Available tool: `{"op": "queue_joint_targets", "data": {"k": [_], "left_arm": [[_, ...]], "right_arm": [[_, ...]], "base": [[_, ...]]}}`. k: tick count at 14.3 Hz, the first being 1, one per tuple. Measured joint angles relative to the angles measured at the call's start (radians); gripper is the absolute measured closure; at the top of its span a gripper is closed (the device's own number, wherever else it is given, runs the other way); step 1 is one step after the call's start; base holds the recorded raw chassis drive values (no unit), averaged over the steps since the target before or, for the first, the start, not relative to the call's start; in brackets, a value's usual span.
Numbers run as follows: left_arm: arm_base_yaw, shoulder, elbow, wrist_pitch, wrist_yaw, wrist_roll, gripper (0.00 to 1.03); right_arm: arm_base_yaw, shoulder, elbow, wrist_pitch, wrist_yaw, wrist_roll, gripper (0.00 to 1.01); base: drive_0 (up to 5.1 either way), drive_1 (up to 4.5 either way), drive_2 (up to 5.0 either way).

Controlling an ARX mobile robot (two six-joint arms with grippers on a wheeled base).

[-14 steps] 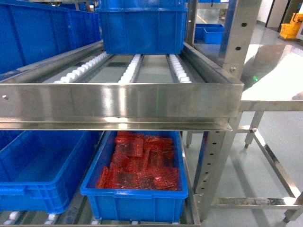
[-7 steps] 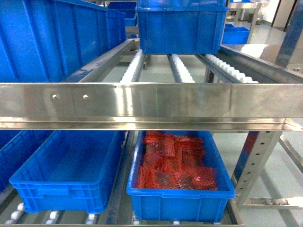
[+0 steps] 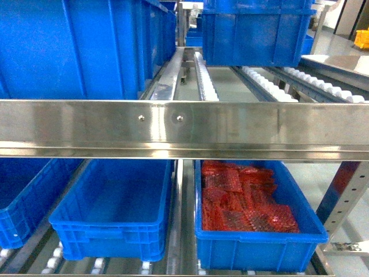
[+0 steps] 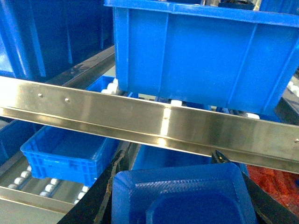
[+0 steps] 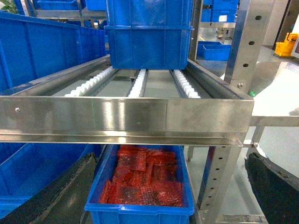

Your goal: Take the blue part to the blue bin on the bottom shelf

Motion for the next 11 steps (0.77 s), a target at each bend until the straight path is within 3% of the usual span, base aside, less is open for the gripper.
{"op": "queue_joint_targets", "data": {"k": [11], "left_arm": [[0.001, 0.001, 0.0, 0.002, 0.004, 0.0, 0.59]], "right_arm": [[0.0, 0.0, 0.0, 0.001, 0.002, 0.0, 0.03]], "base": [[0.0, 0.0, 0.0]]}}
